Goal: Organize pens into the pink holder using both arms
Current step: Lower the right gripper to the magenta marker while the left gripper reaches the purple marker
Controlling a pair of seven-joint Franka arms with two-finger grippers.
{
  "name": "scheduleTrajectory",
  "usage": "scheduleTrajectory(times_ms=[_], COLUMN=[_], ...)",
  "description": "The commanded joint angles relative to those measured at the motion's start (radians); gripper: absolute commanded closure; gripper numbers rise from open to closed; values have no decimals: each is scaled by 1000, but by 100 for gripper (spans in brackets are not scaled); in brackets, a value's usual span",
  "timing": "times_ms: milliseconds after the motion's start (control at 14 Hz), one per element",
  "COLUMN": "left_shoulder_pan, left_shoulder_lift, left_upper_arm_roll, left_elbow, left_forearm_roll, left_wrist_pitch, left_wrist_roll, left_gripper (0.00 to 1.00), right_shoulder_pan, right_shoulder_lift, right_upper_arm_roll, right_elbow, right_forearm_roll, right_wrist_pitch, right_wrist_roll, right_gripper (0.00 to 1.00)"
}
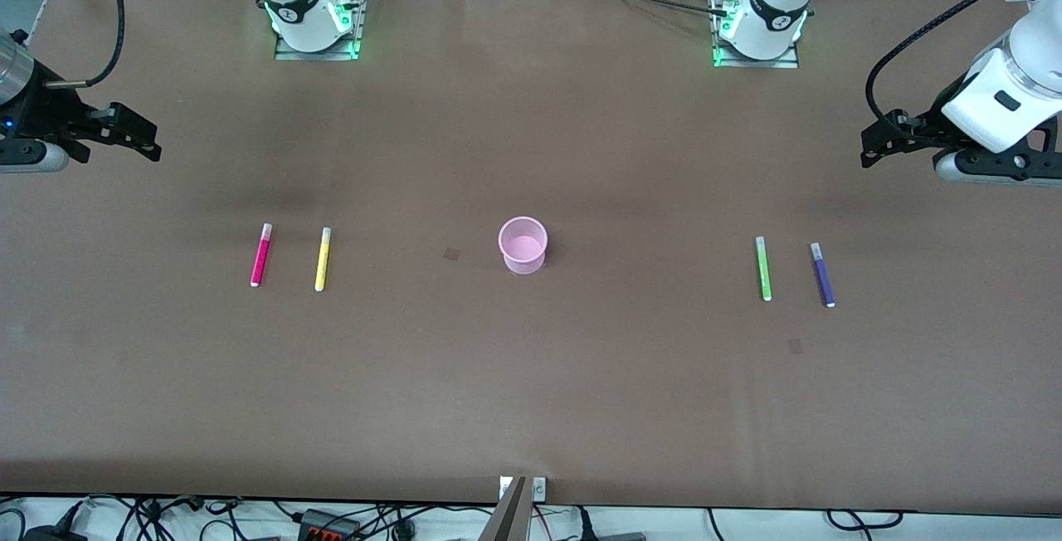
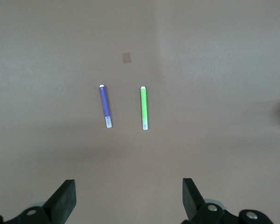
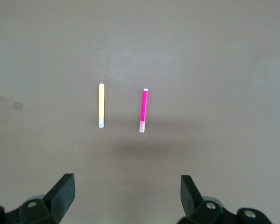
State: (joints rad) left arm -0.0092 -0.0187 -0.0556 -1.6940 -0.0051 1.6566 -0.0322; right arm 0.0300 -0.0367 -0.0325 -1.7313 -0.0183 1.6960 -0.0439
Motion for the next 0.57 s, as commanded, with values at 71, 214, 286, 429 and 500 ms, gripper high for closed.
scheduleTrajectory(times_ms=[71,214,286,429,500], left_shoulder_pan=[-3,-3,-3,-3,-3], left_shoulder_lift=[17,17,17,17,17], left_upper_arm_roll=[-3,-3,-3,-1,-1], left_elbow=[36,36,36,36,36], left_forearm_roll=[17,17,16,16,16], left_wrist_pitch=[-24,-26,-26,-26,-26], left_wrist_roll=[2,0,-1,-3,-11], left_gripper=[0,0,0,0,0], right_shoulder_pan=[-12,-12,-12,-12,-12], right_shoulder_lift=[-12,-12,-12,-9,4], right_upper_arm_roll=[13,13,13,13,13], right_elbow=[-7,-7,-7,-8,-7], right_forearm_roll=[-12,-12,-12,-12,-12], right_wrist_pitch=[-2,-4,-2,-4,-4], right_wrist_roll=[2,2,2,2,2], right_gripper=[0,0,0,0,0])
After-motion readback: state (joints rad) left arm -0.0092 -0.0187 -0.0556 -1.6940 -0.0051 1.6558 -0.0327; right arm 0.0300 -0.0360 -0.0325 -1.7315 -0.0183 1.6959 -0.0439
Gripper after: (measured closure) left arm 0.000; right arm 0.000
